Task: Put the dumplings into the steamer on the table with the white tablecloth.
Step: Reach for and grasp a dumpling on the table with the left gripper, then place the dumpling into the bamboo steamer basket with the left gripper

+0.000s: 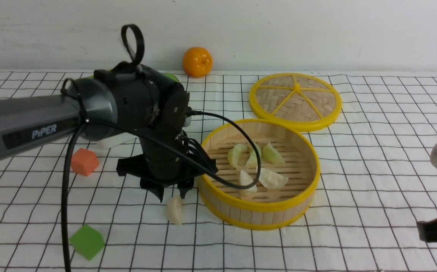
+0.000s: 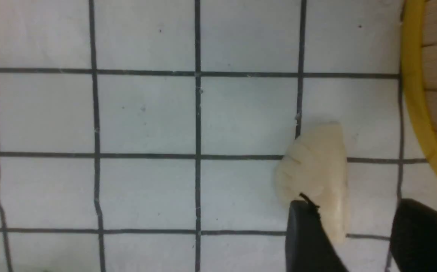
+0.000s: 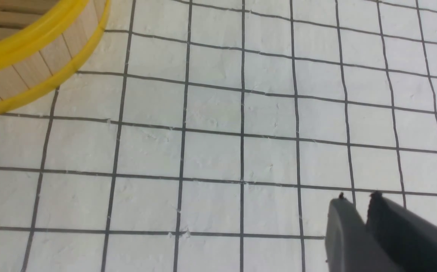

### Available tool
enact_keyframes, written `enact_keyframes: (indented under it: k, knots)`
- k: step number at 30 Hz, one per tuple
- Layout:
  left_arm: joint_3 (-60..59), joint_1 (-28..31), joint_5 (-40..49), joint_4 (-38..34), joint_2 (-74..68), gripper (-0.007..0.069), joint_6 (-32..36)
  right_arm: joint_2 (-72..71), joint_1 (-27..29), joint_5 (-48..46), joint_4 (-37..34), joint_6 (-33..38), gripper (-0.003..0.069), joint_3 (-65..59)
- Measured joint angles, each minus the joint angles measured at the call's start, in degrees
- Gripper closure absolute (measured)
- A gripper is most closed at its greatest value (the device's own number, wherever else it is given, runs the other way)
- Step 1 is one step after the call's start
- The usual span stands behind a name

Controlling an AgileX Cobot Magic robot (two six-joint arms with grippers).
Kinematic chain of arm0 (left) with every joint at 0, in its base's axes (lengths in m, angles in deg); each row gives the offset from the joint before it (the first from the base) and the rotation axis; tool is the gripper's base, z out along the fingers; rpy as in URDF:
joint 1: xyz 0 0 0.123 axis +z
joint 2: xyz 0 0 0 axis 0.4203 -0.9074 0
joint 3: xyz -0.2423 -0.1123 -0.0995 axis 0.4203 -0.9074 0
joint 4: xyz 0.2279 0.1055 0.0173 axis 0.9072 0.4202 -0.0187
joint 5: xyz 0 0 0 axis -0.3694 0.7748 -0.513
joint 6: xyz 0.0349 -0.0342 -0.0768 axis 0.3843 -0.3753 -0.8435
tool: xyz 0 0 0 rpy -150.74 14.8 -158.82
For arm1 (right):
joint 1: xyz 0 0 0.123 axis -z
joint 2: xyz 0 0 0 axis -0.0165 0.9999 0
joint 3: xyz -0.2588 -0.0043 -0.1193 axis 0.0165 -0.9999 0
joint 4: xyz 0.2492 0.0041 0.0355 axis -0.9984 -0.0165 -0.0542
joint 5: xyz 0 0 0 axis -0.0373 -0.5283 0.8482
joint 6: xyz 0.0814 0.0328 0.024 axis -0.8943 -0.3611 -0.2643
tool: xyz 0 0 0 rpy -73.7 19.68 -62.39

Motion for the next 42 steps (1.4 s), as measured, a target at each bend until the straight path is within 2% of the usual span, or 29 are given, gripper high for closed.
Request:
enact_keyframes:
  k: [2, 5, 7, 8, 9, 10, 18, 23, 26, 28, 30, 32, 42]
  knots:
    - [0.0, 0.0, -0.2, 0.0, -1.5, 0.0253, -0.1, 0.0, 0.0, 0.0, 0.0, 0.0, 0.0564, 0.0]
    - [0.0, 0.0, -0.5, 0.1, -3.1, 0.0264, -0.1, 0.0, 0.0, 0.1, 0.0, 0.0, 0.0561, 0.0]
    - [0.0, 0.0, -0.9, 0.4, -4.3, 0.0334, -0.2, 0.0, 0.0, 0.1, 0.0, 0.0, 0.0558, 0.0]
    - [0.0, 0.0, -0.9, 0.5, -4.4, 0.0342, -0.2, 0.0, 0.0, 0.1, 0.0, 0.0, 0.0558, 0.0]
    - [0.0, 0.0, -1.0, 0.7, -4.6, 0.0391, -0.3, 0.0, 0.0, 0.1, 0.0, 0.0, 0.0557, 0.0]
    - [0.0, 0.0, -1.0, 0.8, -4.6, 0.0398, -0.3, 0.0, 0.0, 0.1, 0.0, 0.0, 0.0556, 0.0]
    - [2.9, 0.0, 0.9, 2.8, -3.9, 0.0398, 0.4, 0.0, 0.0, 0.0, 0.0, 0.0, 0.0552, 0.0]
    - [10.4, 0.0, 5.2, 3.2, -0.9, 0.0398, 3.0, 0.0, 0.0, -0.1, 0.0, 0.0, 0.0551, 0.0]
    - [17.2, 0.1, 6.7, -2.7, 0.1, 0.0398, 5.7, 0.0, 0.0, -0.1, 0.0, 0.0, 0.0547, 0.0]
    - [18.6, 0.1, 6.5, -5.9, 0.1, 0.0398, 6.6, 0.0, 0.0, -0.1, 0.0, 0.0, 0.0547, 0.0]
    - [19.9, 0.1, 5.8, -12.3, -0.8, 0.0398, 8.7, 0.0, 0.0, -0.1, 0.0, 0.0, 0.0546, 0.0]
    - [20.0, 0.1, 5.8, -14.7, -2.1, 0.0398, 9.3, 0.0, 0.0, -0.1, 0.0, 0.0, 0.0545, 0.0]
    - [20.0, 0.1, 5.6, -15.6, -9.4, 0.0398, 9.9, 0.0, 0.0, -0.1, 0.0, 0.0, 0.0535, 0.0]
